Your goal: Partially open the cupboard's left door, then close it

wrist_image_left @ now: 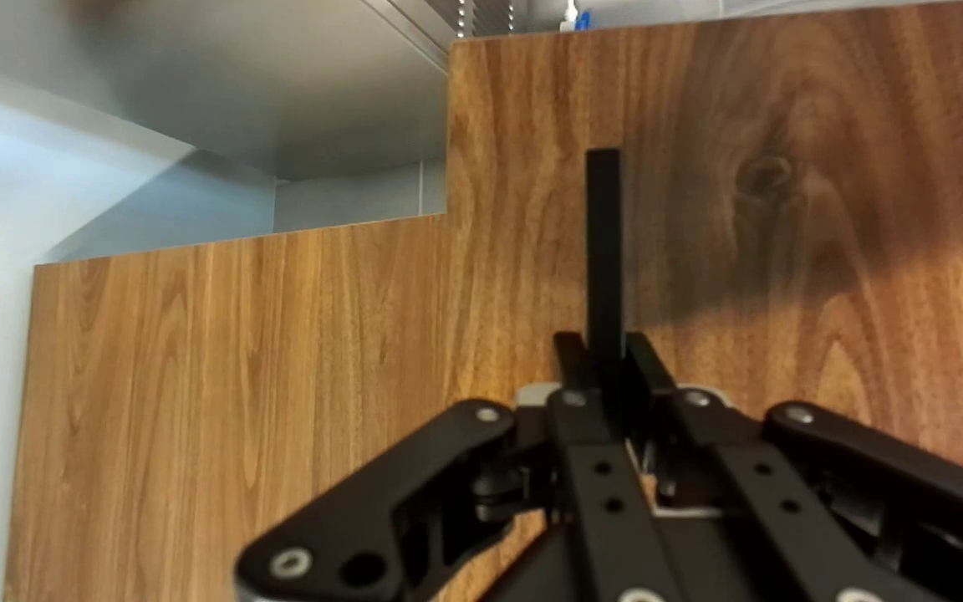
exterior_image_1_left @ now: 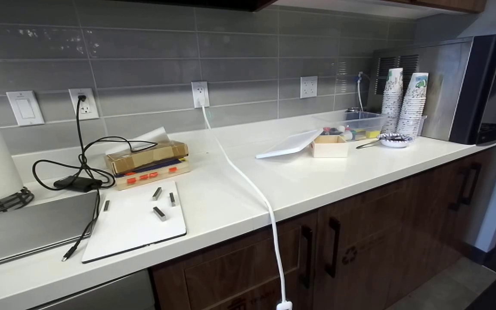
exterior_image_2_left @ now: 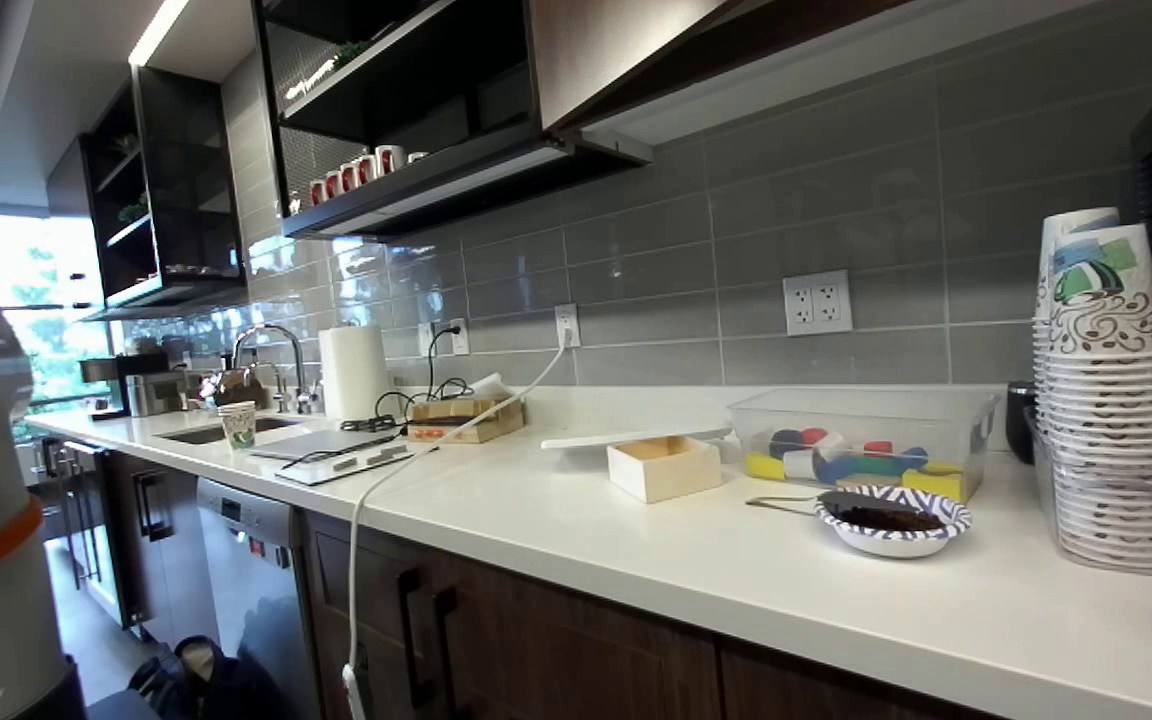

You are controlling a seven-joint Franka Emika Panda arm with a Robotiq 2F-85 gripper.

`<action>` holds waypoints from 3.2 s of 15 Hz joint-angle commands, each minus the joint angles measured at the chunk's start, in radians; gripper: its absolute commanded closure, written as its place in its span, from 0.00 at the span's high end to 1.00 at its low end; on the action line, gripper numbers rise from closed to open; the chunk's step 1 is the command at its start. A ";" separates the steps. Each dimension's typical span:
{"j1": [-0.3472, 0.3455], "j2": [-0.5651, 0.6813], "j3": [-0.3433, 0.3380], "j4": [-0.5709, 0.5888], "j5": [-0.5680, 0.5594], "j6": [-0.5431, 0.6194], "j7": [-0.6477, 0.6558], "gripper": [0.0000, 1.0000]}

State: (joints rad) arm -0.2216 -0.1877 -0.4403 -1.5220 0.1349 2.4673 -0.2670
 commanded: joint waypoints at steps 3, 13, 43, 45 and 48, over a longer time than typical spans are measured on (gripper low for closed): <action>-0.004 0.200 0.003 0.272 0.170 -0.099 -0.089 0.03; -0.112 0.489 0.014 0.661 0.330 -0.245 -0.109 0.03; -0.314 0.699 0.387 0.967 0.174 -0.390 -0.114 1.00; -0.327 0.668 0.385 0.948 0.182 -0.410 -0.107 1.00; -0.353 0.622 0.380 0.922 0.190 -0.448 -0.100 1.00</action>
State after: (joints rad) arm -0.5758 0.4960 -0.0768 -0.5968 0.3032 2.1226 -0.3918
